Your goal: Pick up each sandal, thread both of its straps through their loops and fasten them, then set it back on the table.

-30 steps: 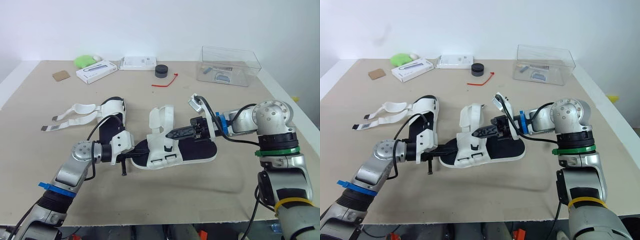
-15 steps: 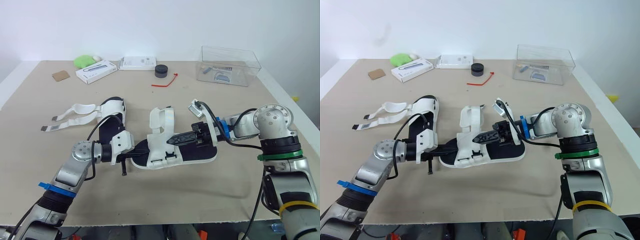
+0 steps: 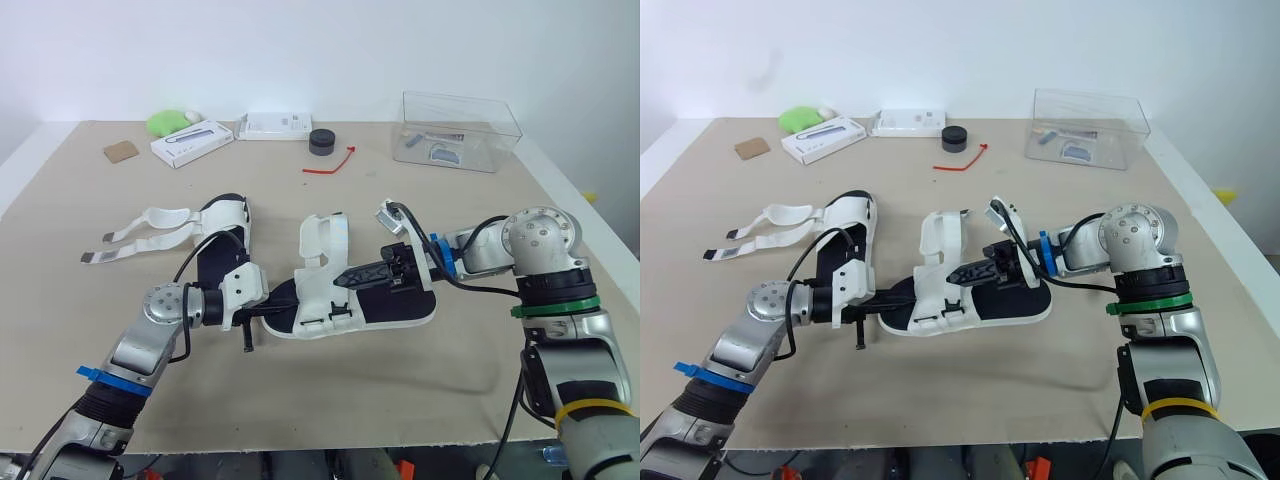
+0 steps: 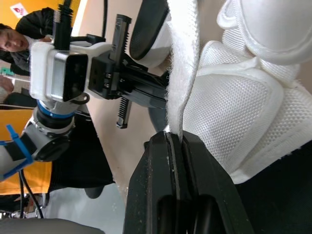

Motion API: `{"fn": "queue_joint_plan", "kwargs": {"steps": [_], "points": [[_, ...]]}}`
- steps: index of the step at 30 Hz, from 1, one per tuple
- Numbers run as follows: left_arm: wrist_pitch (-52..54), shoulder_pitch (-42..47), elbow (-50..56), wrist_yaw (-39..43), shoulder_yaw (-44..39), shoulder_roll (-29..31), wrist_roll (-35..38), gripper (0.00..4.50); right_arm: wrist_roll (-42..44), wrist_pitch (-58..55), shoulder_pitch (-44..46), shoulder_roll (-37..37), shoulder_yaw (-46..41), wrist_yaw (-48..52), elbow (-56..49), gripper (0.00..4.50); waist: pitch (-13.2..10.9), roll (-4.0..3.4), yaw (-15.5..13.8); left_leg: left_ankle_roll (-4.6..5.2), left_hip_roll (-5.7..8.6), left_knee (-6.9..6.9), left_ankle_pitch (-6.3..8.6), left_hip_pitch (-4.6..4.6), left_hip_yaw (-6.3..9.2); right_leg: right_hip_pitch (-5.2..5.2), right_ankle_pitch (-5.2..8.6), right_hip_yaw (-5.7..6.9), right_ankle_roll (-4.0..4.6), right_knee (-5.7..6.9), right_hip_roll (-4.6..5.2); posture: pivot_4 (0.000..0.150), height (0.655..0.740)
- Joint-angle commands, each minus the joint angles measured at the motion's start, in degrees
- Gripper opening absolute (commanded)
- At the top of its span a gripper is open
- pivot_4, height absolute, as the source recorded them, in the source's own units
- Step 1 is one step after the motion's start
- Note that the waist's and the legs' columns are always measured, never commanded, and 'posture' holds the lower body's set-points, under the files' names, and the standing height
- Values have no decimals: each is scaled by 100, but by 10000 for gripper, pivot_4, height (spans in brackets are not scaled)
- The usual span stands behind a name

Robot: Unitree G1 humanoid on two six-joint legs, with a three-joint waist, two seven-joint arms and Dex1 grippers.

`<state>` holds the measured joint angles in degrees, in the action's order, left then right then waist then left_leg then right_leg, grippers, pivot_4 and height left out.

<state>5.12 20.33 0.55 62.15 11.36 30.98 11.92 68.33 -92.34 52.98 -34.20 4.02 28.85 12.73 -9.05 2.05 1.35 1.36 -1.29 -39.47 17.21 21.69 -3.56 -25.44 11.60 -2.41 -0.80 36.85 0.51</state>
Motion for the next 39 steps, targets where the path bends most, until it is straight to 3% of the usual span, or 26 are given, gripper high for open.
{"fn": "queue_joint_plan", "kwargs": {"steps": [1, 24, 39], "points": [[-36, -48, 61, 27, 43, 39, -36, 0, 286, -16, 193, -46, -20, -5, -77, 590, 0, 0, 0, 0, 0, 0, 0, 0, 0, 0, 0, 0, 0, 0, 0, 1500, 7400], [-52, -76, 79, 26, 83, 17, -71, 0, 1059, -16, -25, -318, 206, -581, -12, 590, 0, 0, 0, 4, 0, 0, 2, 4, 1, 0, 0, 2, 0, -6, 1, 1500, 7400], [-39, -103, 127, -52, 127, -46, -121, 0, 394, -16, -9, -244, 435, -453, -10, 590, 1, -1, -1, 9, -1, 3, 6, 5, 2, 0, 1, 4, -1, -12, 0, 1500, 7400]]}}
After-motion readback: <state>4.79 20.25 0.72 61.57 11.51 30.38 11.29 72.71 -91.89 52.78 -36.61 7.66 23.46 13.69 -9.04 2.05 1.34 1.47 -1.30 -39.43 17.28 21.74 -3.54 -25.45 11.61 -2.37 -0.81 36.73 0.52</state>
